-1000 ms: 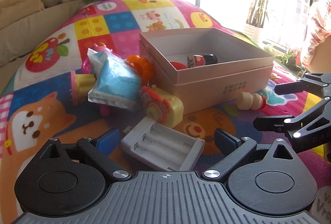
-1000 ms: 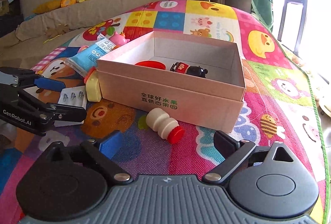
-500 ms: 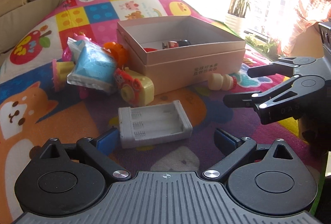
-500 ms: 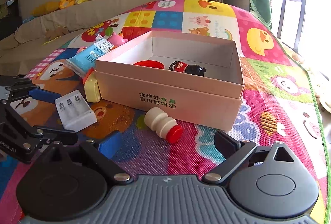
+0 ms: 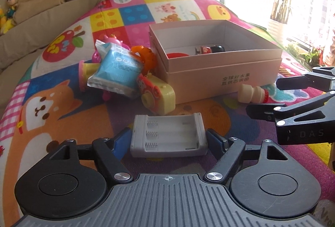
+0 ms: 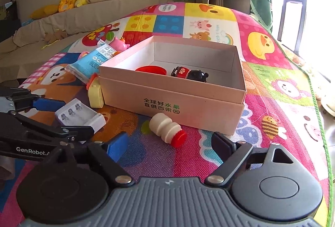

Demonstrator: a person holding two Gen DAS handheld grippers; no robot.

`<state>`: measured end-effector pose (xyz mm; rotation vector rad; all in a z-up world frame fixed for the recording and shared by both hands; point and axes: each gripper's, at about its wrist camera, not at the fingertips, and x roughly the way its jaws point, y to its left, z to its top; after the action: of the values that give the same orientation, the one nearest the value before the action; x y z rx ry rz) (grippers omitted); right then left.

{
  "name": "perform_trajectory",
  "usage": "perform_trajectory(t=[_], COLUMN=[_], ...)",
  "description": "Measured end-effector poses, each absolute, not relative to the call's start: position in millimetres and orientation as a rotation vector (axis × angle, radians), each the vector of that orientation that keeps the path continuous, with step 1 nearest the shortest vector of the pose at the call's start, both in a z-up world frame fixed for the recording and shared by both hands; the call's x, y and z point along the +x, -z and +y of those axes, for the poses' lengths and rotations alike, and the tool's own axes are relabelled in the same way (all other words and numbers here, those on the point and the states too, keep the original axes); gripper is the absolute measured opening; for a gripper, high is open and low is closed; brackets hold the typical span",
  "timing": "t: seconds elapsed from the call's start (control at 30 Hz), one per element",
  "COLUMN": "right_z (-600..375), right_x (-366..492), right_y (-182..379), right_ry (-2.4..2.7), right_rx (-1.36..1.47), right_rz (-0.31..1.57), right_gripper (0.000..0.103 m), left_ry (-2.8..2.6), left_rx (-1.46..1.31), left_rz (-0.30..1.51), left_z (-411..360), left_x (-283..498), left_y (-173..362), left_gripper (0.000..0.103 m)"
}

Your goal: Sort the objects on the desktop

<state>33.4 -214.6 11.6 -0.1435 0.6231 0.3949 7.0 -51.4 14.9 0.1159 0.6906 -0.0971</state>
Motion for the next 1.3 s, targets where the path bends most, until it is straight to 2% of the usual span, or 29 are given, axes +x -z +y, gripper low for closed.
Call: perform_trajectory(t=[0.17,0.3,0.37,0.6,0.9,1.1,1.23,1.3], right_z=[-201,-194,-195,-212,-243,-253,-249,-248], right_x=[46,53,51,20,-4,28,73,95], right_y=[-9,-7,-10,-43,-118,-147,-151,-147], right_ry=[-0.396,-0.398,-0.419,-0.464,-0.437,-0.391,-0.375,-0.389], right_rx=[-0.202,-0.226,-0.228,-0.233,-0.193,-0.157,-0.139,-0.121], right_rz=[0.639,0.673,0.682,0.617,0.402,0.34,0.371,0.41], right_gripper=[0.062,0.034,0.027,0.025,0.025,0.025,0.026,0.029], left_ry=[0.099,0.099,0.105,0.119,0.123,0.149,0.174,0.153], left_rx=[0.099,0.093,0.099,0.124,0.198,0.215,0.136,0.09], left_rz=[0.689,0.681,0.666,0.581,0.377,0.286,0.316,0.337], left_z=[-47,-44,-44,-49,-71,-94,-93,-82], left_x=[0,-8,-15,-35,-34,20,75,85], left_y=[-15,-20,-26,-55,-114,-141,-152,-154], left_gripper=[0.082,0.082,0.082,0.081,0.081,0.081,0.082,0.091])
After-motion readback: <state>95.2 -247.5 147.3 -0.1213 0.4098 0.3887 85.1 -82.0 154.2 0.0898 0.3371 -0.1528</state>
